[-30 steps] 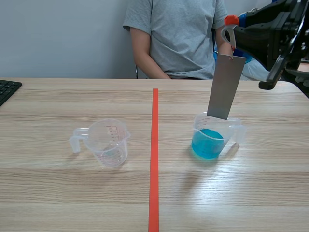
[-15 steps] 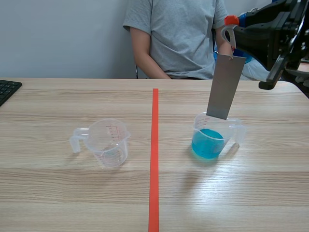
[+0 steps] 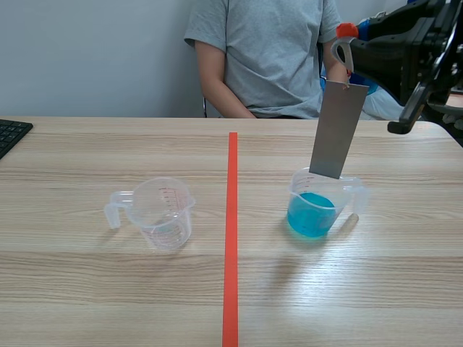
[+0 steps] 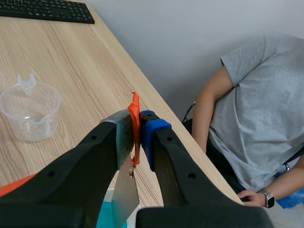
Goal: Do the redox reaction experiment.
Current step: 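Move the plate over the blue solution, then point at the plate with the left hand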
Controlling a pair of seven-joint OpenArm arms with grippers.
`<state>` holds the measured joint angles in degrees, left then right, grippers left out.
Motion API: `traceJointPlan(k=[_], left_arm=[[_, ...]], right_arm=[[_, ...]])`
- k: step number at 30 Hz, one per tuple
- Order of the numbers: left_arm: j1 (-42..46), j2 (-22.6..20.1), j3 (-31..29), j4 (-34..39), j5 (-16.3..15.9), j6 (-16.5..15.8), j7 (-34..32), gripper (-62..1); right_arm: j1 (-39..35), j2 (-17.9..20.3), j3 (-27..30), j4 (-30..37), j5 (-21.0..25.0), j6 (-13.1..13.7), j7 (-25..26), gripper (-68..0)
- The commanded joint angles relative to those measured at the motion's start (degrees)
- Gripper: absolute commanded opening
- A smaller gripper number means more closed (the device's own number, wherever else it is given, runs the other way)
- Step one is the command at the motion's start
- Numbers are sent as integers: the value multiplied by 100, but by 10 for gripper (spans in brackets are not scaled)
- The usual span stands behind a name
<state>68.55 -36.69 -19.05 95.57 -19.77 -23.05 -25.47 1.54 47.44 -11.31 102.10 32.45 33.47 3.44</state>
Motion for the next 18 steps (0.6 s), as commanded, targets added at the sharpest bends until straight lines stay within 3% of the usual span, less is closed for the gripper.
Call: traceJointPlan(k=[1, 9, 13, 18], left_arm=[[-188, -267, 50, 74, -37, -179, -111, -573], [-1290, -1711, 535, 741, -59, -682, -177, -573], [-2352, -2258, 1355, 800, -59, -713, -151, -573], [-4000, -2345, 2806, 798, -59, -575, 286, -573]], right_arm=[[83, 79, 87, 79, 61, -42, 103, -664], [83, 79, 87, 79, 61, -42, 101, -664], [83, 79, 87, 79, 61, -42, 103, -664], [83, 79, 87, 79, 61, -42, 103, -664]])
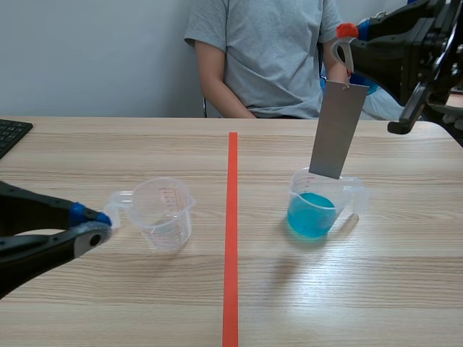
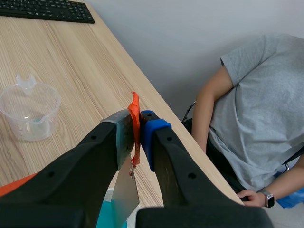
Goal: Do the redox reaction experiment.
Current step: 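Point at the plate with the left hand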
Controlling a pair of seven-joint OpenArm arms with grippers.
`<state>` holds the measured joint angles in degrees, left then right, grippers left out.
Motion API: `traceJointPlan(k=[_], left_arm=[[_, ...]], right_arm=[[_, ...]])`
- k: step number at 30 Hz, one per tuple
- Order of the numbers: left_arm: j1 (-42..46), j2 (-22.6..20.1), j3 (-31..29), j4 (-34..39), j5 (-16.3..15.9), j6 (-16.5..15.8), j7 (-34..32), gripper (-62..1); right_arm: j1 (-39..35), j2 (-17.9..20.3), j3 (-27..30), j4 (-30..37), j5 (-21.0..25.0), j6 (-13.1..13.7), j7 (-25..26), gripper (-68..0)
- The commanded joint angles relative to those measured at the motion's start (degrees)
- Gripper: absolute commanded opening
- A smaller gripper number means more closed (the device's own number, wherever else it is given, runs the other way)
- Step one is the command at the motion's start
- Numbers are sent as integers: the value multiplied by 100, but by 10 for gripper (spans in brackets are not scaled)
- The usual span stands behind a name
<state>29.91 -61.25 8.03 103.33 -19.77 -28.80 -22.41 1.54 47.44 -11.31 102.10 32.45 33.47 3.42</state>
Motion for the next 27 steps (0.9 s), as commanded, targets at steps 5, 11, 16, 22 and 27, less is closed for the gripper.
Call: traceJointPlan(k=[5, 11, 16, 22, 27], left_arm=[[-1803, 372, 1797, -138, -61, 402, 407, -573], [-3495, 1222, 3482, -866, -59, 848, 901, -573], [-4439, 1937, 4374, -1617, -61, 1196, 944, -573], [-5136, 2811, 4903, -2540, -61, 1414, 942, -573], [-5549, 3467, 5141, -3263, -59, 1412, 927, -573]], right_arm=[[83, 76, 87, 79, 61, -42, 105, -664], [83, 76, 87, 79, 61, -42, 105, -664], [83, 76, 87, 79, 61, -42, 105, -664], [83, 76, 87, 79, 61, -42, 105, -664], [83, 76, 87, 79, 61, -42, 107, -664]])
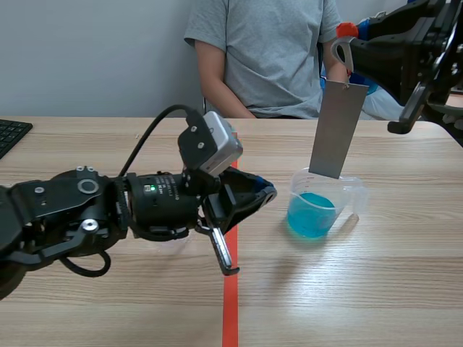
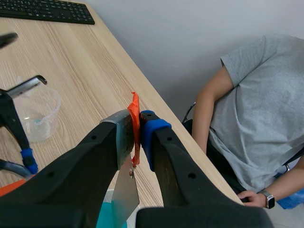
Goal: Do the redox reaction experiment.
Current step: 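Point at the plate with the left hand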
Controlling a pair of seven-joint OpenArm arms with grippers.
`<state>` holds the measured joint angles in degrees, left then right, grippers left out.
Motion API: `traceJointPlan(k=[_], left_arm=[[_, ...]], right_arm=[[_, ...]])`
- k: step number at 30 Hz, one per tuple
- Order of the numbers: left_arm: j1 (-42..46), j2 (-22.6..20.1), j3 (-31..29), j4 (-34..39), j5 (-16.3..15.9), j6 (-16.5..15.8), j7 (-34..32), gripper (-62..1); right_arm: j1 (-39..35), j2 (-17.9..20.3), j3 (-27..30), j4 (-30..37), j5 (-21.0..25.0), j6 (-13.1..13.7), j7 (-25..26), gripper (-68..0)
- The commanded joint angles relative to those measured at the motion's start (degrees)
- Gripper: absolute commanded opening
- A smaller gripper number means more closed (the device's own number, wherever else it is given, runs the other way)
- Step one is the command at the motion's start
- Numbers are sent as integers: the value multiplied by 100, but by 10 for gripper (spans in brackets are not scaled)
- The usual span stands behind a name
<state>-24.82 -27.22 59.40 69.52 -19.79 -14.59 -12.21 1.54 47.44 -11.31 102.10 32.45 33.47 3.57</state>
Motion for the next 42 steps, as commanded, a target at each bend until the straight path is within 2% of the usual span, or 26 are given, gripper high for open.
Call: traceJointPlan(k=[1, 8, 13, 18, 29, 38, 42], left_arm=[[-149, 181, 46, -15, -59, -9, -114, -573], [-658, 879, 356, -804, -61, -13, -208, -573], [-942, 1276, 560, -1303, -192, -9, -448, -573], [-1102, 1587, 577, -1805, -186, -4, -715, -573], [-1250, 1768, 586, -2896, -186, 192, -1394, -573], [-1250, 1794, 586, -2940, -210, 205, -1397, -573], [-1252, 1864, 586, -2938, -317, 208, -1390, -573]], right_arm=[[83, 76, 87, 79, 61, -42, 92, -664], [83, 76, 87, 79, 61, -42, 133, -664], [83, 76, 87, 79, 61, -42, 136, -664], [83, 63, 87, 79, 61, -42, 136, -664], [83, 63, 87, 79, 61, -42, 136, -664], [83, 63, 87, 79, 61, -42, 142, -664], [83, 63, 87, 79, 61, -42, 157, -664]])
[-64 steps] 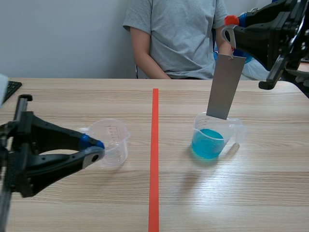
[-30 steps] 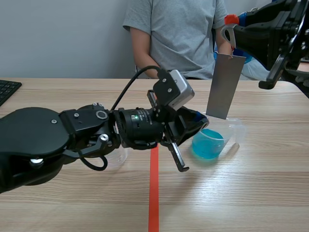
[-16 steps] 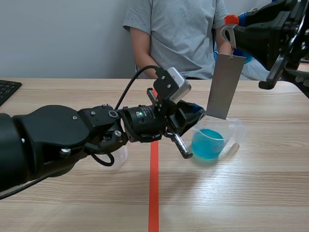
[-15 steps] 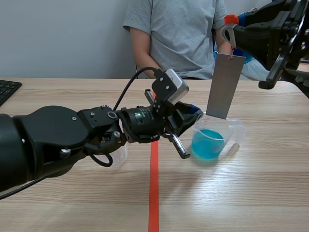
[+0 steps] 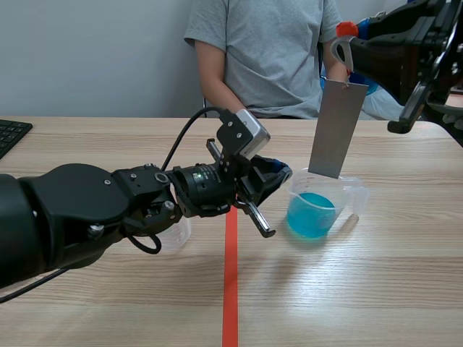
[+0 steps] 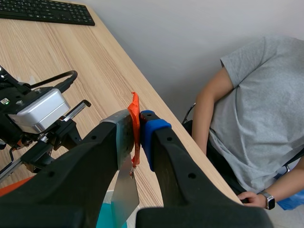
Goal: Do the redox reaction experiment.
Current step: 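Point at the plate with the left hand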
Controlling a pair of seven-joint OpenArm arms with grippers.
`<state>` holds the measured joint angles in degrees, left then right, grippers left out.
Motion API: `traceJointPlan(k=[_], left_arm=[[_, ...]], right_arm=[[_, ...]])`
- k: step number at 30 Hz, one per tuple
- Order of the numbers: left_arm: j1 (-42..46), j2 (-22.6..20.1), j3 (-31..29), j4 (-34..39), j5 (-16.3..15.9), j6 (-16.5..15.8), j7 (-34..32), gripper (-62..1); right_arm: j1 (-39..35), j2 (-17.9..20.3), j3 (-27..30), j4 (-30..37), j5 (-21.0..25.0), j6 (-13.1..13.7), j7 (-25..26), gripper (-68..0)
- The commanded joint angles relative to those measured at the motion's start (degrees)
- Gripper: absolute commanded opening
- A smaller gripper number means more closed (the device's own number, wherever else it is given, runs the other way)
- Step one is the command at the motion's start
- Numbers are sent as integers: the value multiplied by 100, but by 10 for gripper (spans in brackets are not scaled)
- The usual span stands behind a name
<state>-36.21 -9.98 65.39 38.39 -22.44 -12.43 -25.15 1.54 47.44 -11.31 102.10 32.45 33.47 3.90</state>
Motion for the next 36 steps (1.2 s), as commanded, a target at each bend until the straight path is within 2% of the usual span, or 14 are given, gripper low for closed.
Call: traceJointPlan(k=[1, 11, 36], left_arm=[[-116, 144, -13, 175, -52, -9, -96, -573], [-179, 358, -13, 173, -50, 81, 92, -573], [-175, 337, -13, 175, -50, 116, 90, -573]], right_arm=[[83, 63, 87, 79, 61, -42, 125, -664], [83, 63, 87, 79, 61, -42, 144, -664], [83, 63, 87, 79, 61, -42, 144, -664]])
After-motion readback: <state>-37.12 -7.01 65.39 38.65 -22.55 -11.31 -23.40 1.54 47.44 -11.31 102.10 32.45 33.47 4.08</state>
